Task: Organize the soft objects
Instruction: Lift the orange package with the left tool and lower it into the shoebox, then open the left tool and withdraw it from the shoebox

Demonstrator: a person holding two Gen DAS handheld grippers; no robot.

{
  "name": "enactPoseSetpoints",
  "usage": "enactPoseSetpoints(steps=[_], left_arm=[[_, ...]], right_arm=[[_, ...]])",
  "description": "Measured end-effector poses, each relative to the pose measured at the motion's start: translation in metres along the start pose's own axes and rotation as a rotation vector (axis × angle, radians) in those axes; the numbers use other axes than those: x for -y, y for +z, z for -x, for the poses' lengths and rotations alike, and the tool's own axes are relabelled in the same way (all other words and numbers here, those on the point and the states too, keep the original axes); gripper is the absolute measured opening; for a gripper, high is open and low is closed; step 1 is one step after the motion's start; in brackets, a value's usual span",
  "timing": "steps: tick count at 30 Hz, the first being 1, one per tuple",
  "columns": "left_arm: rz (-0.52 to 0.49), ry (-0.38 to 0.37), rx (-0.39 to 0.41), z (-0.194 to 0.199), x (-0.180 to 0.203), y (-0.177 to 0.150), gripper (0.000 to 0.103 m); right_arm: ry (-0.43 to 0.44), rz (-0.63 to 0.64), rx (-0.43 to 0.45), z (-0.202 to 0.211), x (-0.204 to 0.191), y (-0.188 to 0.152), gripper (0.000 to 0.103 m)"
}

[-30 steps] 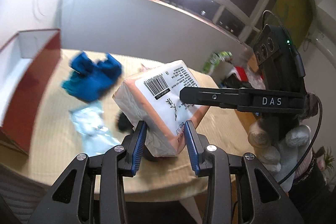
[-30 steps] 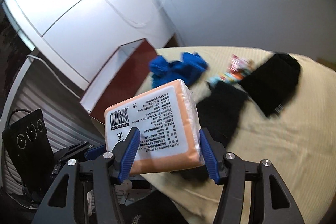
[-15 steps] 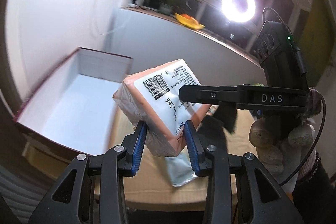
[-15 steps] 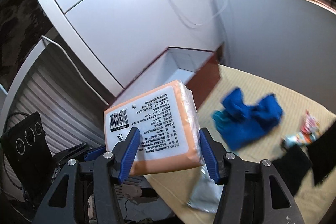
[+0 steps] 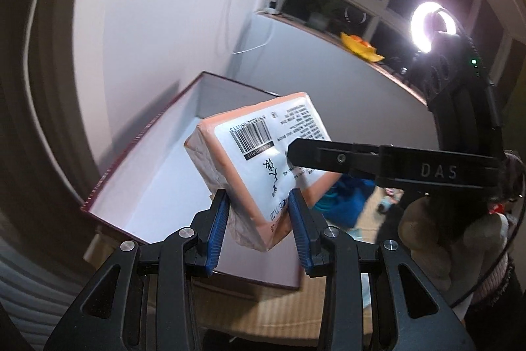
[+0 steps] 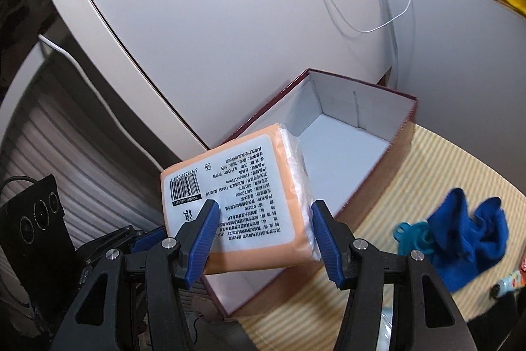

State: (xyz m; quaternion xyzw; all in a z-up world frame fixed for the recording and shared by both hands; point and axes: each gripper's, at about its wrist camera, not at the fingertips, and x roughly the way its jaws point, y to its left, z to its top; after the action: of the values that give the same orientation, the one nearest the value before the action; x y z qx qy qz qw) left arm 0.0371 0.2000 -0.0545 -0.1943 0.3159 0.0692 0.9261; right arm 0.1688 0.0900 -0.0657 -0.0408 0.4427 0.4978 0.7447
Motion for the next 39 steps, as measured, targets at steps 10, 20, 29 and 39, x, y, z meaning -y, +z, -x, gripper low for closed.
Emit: enactPoseSetpoints(steps=[10,20,29,39], left_arm=[[0.024,0.065,-0.018,-0.013,-0.014,-0.003,0.035],[0.016,0.096,0.004,-0.007,-0.007,-0.004,0.036],[-0.004,0.077,0.017,0.005,0.003,-0.01,0.041],[-0.072,-0.016,0.013,0.007,0.046,-0.015,0.051]], right_arm=[[-0.023,0.014,-0.019,-0.02,-0.007,0.002,0.06],[-0.064,0.01,0.001,0.004,0.003,0.001,0.065],[-0.08,-0.029,0.029,0.032,0.024,-0.011,0.066],[-0.119,-0.115,0.113,0.1,0.068,-0.032,0.066]])
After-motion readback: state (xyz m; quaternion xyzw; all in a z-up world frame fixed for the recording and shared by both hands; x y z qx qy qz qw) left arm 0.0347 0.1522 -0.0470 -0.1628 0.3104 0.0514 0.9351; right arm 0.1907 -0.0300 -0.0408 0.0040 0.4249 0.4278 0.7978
